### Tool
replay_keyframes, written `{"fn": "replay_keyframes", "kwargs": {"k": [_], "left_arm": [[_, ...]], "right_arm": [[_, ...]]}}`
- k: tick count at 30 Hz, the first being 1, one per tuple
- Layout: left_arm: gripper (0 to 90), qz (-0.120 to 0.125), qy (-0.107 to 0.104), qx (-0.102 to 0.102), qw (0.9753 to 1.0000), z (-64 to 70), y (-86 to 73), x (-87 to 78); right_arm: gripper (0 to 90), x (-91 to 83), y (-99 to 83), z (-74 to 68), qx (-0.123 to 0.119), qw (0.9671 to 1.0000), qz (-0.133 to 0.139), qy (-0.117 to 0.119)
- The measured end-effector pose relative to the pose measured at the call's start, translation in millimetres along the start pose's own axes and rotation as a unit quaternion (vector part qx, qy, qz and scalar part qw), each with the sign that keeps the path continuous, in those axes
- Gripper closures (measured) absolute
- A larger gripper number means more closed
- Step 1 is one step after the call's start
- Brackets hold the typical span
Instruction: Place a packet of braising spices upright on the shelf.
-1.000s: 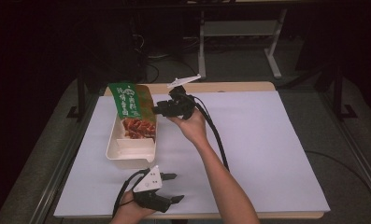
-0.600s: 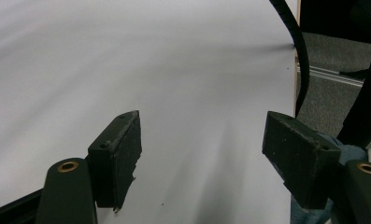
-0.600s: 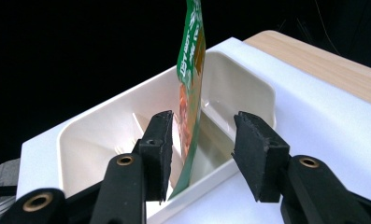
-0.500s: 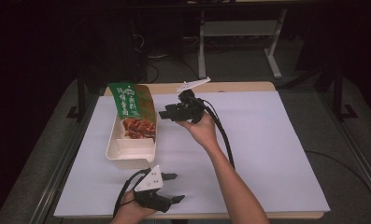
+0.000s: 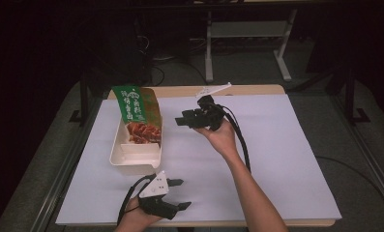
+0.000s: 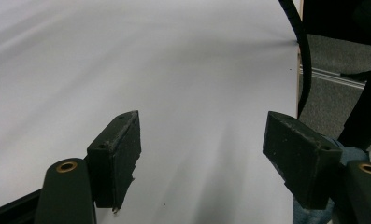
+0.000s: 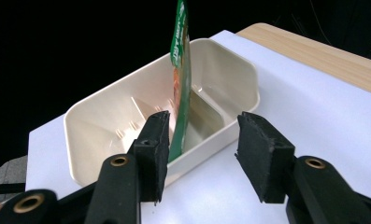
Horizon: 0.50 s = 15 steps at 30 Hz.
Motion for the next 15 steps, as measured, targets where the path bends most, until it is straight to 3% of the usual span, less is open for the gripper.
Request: {"fn": "replay_keyframes", "kwargs": {"k": [15], "left_arm": [[27.0,0.0,0.004,0.001,1.0,-0.9,-0.2,0.7]], "right_arm": [[46.8,-25.1,-15.2,-0.6,0.011,0.9999,-0.002,0.001]]}}
Point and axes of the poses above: each handheld gripper's, and its own axes: x roughly forward along the jaws, y roughly out of its top, z roughly to its right, the point moved 8 cm from there along x, roughly forward along the jaws, and after that the axes turned 13 degrees about y, right-handed, at the moved point
